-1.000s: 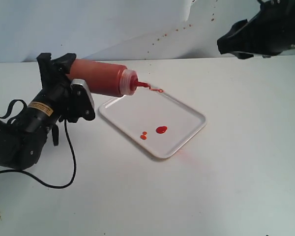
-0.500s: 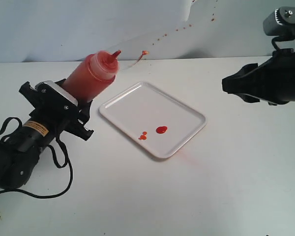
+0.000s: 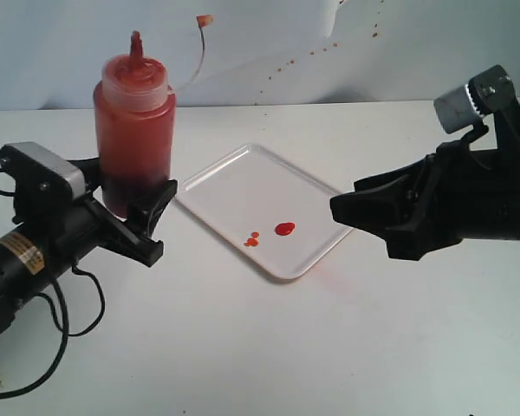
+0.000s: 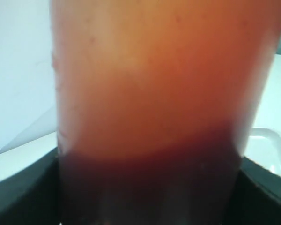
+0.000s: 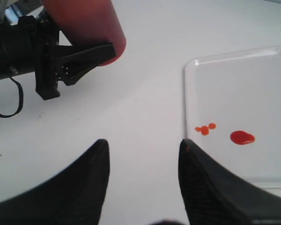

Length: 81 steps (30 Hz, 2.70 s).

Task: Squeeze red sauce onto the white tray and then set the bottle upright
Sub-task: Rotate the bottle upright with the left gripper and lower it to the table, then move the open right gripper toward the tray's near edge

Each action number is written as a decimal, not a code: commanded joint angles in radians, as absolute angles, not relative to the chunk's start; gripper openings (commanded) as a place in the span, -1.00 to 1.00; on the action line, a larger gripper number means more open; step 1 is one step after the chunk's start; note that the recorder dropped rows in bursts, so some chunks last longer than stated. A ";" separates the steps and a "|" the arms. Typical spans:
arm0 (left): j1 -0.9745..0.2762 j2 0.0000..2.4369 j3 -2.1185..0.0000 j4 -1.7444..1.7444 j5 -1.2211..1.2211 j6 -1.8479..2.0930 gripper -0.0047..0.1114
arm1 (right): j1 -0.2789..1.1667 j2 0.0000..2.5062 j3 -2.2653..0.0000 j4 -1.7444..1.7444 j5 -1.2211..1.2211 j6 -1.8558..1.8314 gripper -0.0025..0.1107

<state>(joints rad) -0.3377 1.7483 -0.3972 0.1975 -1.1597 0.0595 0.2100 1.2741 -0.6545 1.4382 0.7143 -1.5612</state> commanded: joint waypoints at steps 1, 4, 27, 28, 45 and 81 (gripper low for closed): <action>-0.337 1.649 -0.341 0.213 -1.221 0.022 -0.92 | 0.210 1.269 -0.648 1.469 0.741 -1.598 -0.20; -0.337 1.602 -0.317 0.236 -1.221 -0.024 -0.92 | 0.210 1.269 -0.648 1.468 0.741 -1.609 -0.20; -0.337 1.556 -0.317 0.661 -1.221 -0.152 -0.92 | 0.210 1.577 -0.524 1.733 1.019 -2.143 -0.20; -0.337 1.556 -0.317 0.656 -1.221 -0.157 -0.92 | 0.210 1.580 -0.526 1.733 1.024 -2.143 -0.20; -0.337 1.560 -0.317 0.701 -1.221 -0.295 -0.92 | 0.210 1.587 -0.526 1.744 1.130 -2.129 -0.20; -0.337 1.560 -0.317 0.713 -1.206 -0.418 -0.92 | 0.210 1.587 -0.526 1.744 1.221 -2.136 0.90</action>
